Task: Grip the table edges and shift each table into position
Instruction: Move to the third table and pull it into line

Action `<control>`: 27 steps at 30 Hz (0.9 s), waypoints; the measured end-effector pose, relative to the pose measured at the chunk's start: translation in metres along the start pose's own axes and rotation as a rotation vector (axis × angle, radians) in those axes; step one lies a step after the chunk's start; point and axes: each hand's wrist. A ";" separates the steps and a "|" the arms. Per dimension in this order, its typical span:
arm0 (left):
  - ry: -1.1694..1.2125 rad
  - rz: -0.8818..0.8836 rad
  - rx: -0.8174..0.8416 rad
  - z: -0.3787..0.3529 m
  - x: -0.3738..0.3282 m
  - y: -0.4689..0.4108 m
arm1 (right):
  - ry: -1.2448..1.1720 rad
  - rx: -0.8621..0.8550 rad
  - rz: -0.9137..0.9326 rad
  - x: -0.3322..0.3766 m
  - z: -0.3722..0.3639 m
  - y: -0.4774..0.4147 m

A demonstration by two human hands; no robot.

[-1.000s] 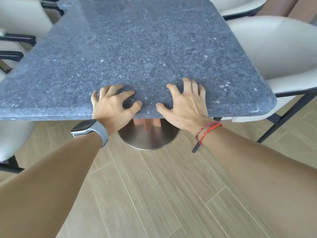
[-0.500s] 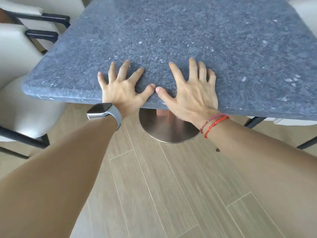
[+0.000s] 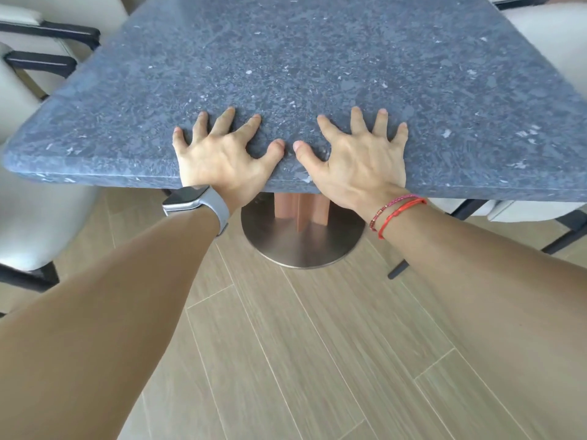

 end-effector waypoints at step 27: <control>-0.050 -0.072 0.022 0.000 0.003 -0.003 | 0.035 -0.055 -0.025 0.005 0.000 0.000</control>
Point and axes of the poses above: each hand's wrist, its own y-axis away from the middle knuckle, its own z-axis out of the back of the hand, x = y × z, and after that the axes turned 1 degree about z, right-handed
